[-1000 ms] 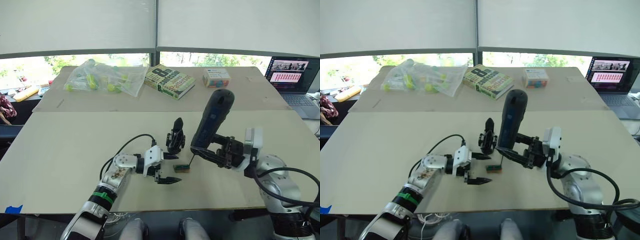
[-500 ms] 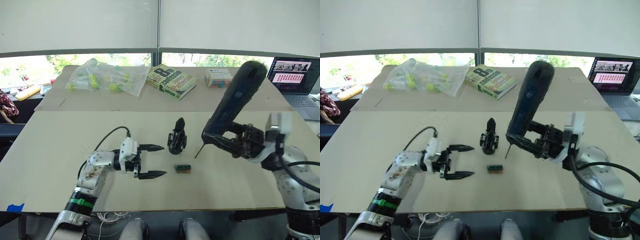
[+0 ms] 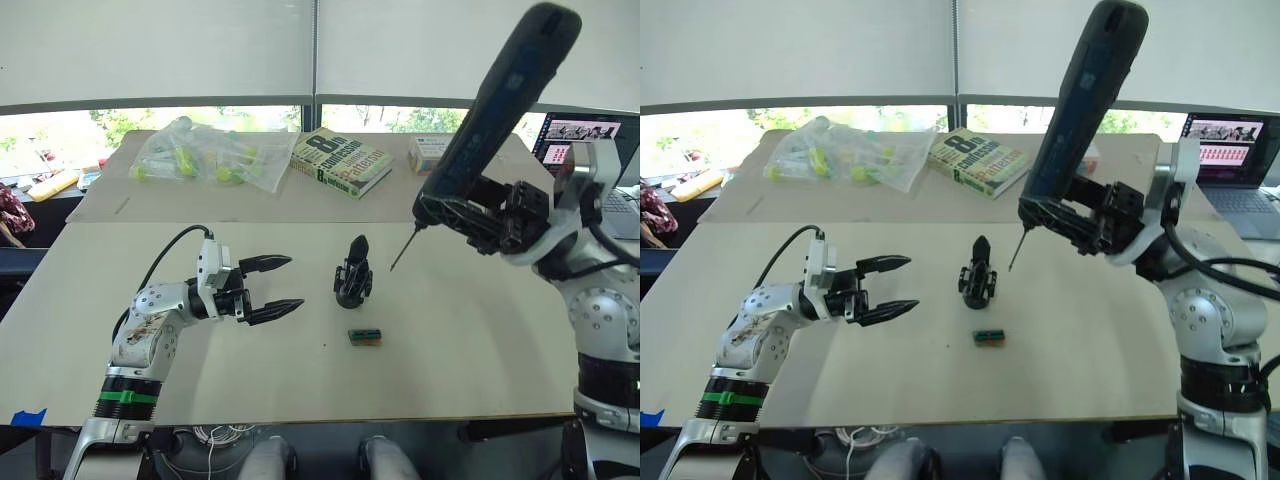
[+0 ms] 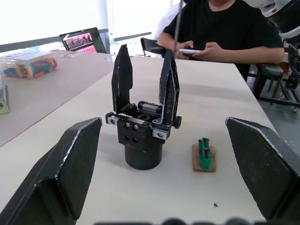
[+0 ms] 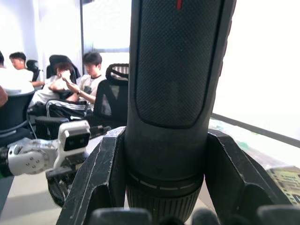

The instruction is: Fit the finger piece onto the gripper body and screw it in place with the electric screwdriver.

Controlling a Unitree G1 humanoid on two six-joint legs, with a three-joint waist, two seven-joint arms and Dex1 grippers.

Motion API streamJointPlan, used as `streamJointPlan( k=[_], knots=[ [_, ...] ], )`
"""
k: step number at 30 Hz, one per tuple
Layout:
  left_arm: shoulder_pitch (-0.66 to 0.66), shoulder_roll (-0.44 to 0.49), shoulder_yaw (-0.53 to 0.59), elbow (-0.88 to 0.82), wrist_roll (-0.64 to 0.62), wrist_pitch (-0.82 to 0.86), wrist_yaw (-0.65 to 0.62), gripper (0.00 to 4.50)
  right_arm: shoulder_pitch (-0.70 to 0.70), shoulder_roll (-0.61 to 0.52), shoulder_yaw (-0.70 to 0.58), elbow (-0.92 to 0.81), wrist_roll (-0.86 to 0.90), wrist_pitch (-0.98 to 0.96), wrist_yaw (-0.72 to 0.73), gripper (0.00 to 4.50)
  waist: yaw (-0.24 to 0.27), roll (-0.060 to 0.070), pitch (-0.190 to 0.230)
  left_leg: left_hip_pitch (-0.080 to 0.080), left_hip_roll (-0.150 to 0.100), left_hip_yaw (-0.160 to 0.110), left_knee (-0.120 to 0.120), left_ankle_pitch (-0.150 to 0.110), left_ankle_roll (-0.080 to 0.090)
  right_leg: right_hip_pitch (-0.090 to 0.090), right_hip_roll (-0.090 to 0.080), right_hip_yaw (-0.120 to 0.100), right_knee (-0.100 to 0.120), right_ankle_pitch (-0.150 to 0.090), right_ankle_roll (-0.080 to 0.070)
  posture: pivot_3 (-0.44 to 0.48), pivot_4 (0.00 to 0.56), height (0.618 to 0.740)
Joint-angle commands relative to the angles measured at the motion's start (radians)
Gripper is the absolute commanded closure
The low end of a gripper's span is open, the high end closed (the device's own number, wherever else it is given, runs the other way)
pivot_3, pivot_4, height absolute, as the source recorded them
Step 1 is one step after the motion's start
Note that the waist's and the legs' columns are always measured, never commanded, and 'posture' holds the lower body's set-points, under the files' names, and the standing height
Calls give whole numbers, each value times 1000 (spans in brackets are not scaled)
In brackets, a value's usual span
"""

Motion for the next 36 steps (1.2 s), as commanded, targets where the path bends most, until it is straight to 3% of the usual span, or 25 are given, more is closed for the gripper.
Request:
streamJointPlan(
  k=[1,13,36],
  knots=[
    [-12,1,12,-24,-9,1,9,0,-78,23,20,24,-17,-4,-2,2550,-2,0,0,0,0,0,0,0,0,0,0,0,0,0,0,0,150,740],
    [-3,-28,-26,-8,37,-26,42,0,-176,110,101,94,-96,7,9,2550,-4,0,0,-2,0,0,0,0,0,-1,0,-1,0,0,0,0,150,740],
    [-13,-96,-86,135,159,-142,53,0,-131,160,176,101,-199,-2,46,2550,-7,0,0,-8,0,0,0,0,0,-9,-1,-1,3,0,0,0,150,740]
  ],
)
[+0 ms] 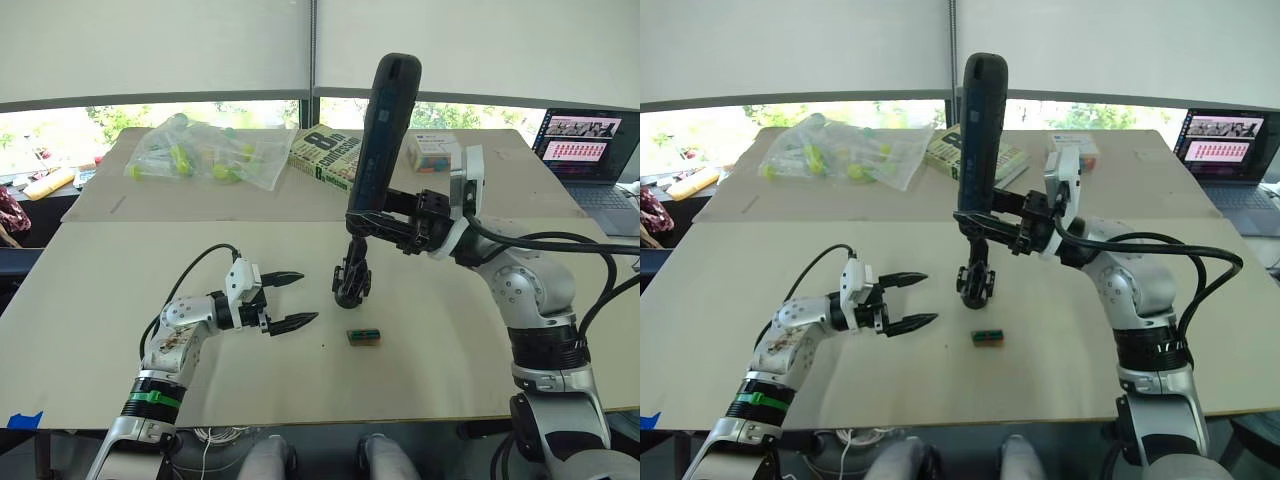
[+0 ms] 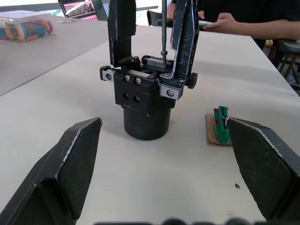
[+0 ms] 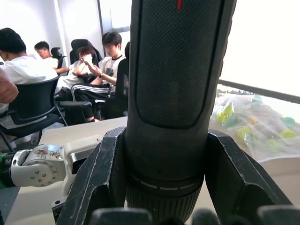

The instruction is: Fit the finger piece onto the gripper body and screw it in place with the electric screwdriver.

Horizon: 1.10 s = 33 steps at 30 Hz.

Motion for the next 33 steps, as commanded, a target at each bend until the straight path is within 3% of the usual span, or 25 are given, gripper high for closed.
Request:
streamJointPlan(
  k=[1,33],
  knots=[
    [-14,-6,0,-2,-1,-25,-1,0,-22,3,-28,-18,3,-27,12,2550,0,0,0,0,0,0,0,0,0,0,0,0,0,0,0,0,150,740],
    [2,-4,-9,-47,-1,-2,19,0,-35,30,-53,8,-10,-42,23,2550,-9,0,0,0,0,0,0,0,0,0,0,0,0,0,0,0,150,740]
  ],
)
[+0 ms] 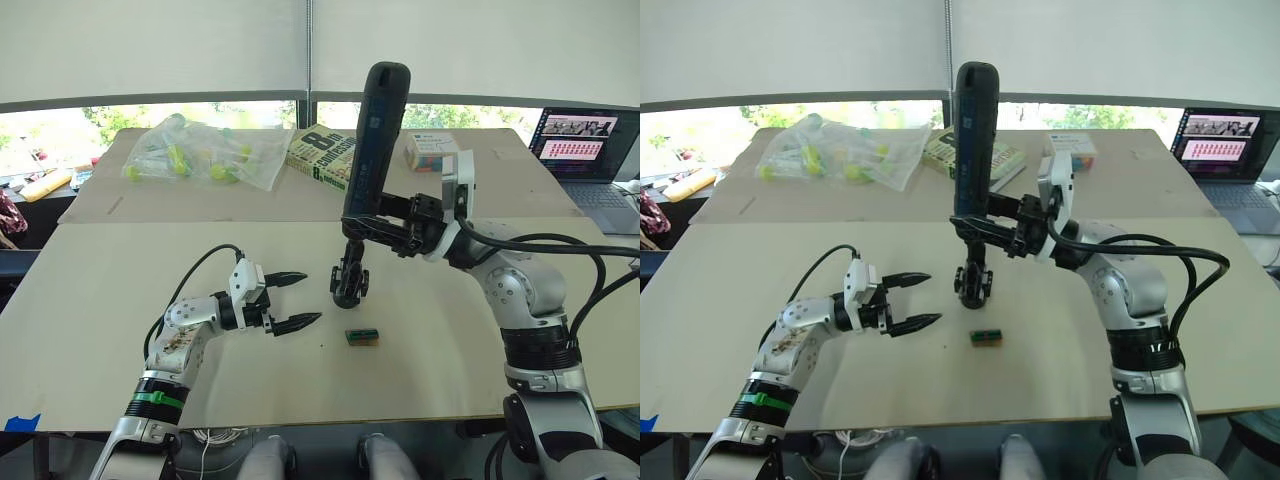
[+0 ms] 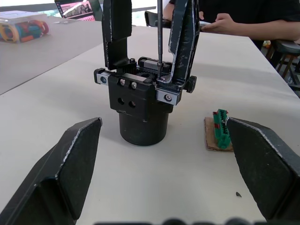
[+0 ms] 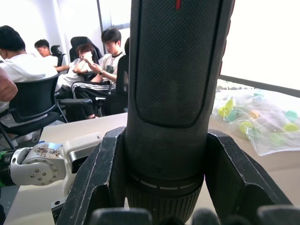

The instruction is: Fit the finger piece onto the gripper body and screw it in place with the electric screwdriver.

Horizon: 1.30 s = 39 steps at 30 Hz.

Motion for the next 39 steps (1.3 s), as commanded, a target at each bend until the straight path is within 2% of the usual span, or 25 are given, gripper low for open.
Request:
streamJointPlan(
  k=[1,15,39],
  knots=[
    [1,6,-2,-39,-1,-4,3,0,-38,-1,-50,-12,19,-39,8,2550,0,0,0,0,0,0,0,0,0,0,0,0,0,0,0,0,150,740],
    [10,7,-7,-47,0,-4,4,0,-62,-1,-66,16,17,-57,25,2550,-2,0,0,0,0,0,0,0,0,0,0,0,0,0,0,0,150,740],
    [13,1,-15,-36,1,-19,9,0,-55,12,-62,-8,54,28,26,2550,-2,0,0,0,0,0,0,0,0,0,0,0,0,0,0,0,150,740]
  ],
)
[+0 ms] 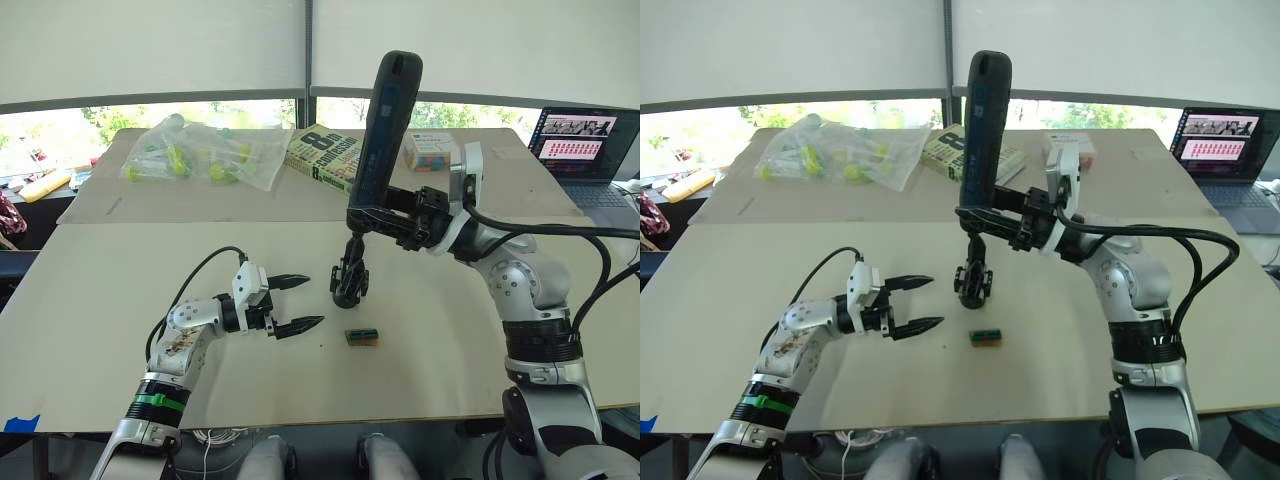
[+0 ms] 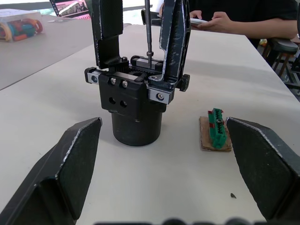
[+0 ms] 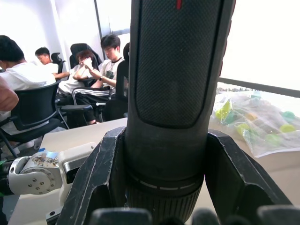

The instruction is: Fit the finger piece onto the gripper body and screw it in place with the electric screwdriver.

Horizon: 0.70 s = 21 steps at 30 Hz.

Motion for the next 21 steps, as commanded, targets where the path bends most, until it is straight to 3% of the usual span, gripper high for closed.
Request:
streamJointPlan(
  k=[1,21],
  knots=[
    [3,0,2,-19,1,-19,2,0,-23,7,-34,-51,42,-8,3,2550,0,0,0,0,0,0,0,0,0,0,0,0,0,0,0,0,150,740],
    [11,-1,1,-20,3,-23,8,0,-22,9,-16,-40,14,-16,14,2550,0,0,0,0,0,0,0,0,0,0,0,0,0,0,0,0,150,740]
  ],
)
